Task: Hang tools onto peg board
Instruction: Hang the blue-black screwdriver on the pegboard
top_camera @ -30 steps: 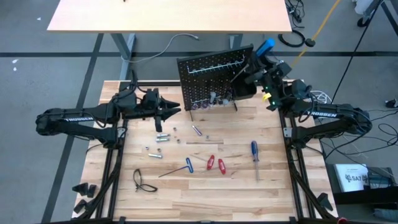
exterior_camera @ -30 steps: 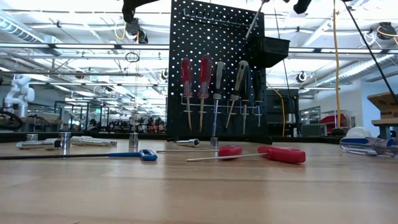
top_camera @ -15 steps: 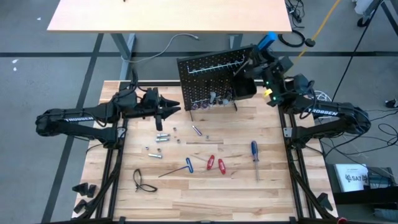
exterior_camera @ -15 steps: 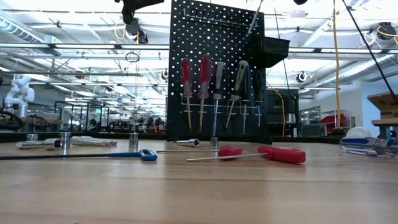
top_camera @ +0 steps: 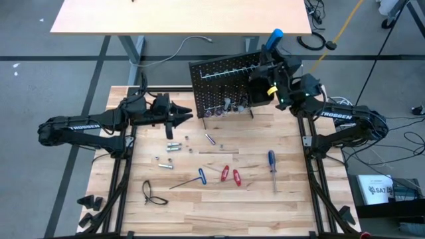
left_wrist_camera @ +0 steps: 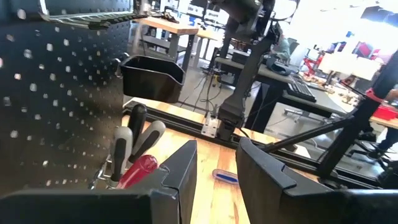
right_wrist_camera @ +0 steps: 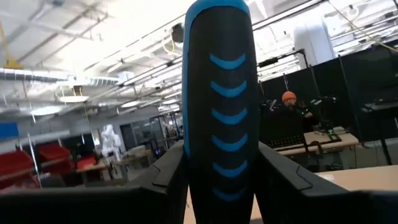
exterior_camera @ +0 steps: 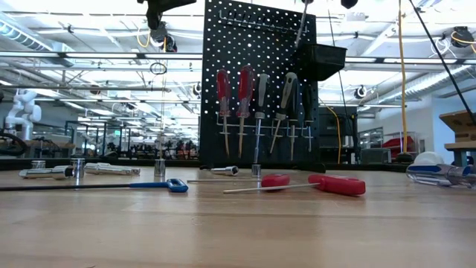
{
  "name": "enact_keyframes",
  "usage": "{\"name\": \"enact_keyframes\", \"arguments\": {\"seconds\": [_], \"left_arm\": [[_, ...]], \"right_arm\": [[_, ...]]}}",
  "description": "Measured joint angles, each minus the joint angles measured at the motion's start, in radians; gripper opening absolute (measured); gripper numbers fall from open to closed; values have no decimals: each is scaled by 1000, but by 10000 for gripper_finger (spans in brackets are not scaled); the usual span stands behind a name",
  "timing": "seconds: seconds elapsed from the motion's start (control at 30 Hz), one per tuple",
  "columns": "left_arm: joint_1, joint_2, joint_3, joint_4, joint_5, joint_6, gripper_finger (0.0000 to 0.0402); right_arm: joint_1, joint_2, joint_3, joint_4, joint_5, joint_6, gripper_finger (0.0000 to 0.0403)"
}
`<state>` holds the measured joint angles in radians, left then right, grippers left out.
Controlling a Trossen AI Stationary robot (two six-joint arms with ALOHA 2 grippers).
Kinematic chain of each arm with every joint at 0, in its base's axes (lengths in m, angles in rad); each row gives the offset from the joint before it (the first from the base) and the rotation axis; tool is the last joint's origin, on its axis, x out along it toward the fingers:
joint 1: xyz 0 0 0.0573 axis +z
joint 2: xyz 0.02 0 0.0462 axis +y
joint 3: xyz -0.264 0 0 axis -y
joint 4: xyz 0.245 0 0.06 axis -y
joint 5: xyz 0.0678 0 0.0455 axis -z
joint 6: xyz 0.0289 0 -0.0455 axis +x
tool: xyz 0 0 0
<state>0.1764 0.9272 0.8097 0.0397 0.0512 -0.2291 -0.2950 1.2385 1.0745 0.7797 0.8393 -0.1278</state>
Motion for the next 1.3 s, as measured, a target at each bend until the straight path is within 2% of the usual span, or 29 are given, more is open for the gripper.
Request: {"name": "enact_keyframes", "arguments": {"seconds": [0.17,0.37,0.63,1.03,1.3], "left_arm": [[0,0,0,-5,14,-2,113],[0,0,0,-5,19,-2,113],[0,0,0,-5,24,-2,113],[0,0,0,-5,26,-5,113],[0,0,0,-7,69,-27,113]], "right_arm": [[-7,-1,-18,45,51,12,130],[-20,-1,-63,68,70,108,130],[-20,4,-72,55,76,142,130],[-17,81,-72,67,77,142,130],[-16,88,-72,70,85,100,130]]}}
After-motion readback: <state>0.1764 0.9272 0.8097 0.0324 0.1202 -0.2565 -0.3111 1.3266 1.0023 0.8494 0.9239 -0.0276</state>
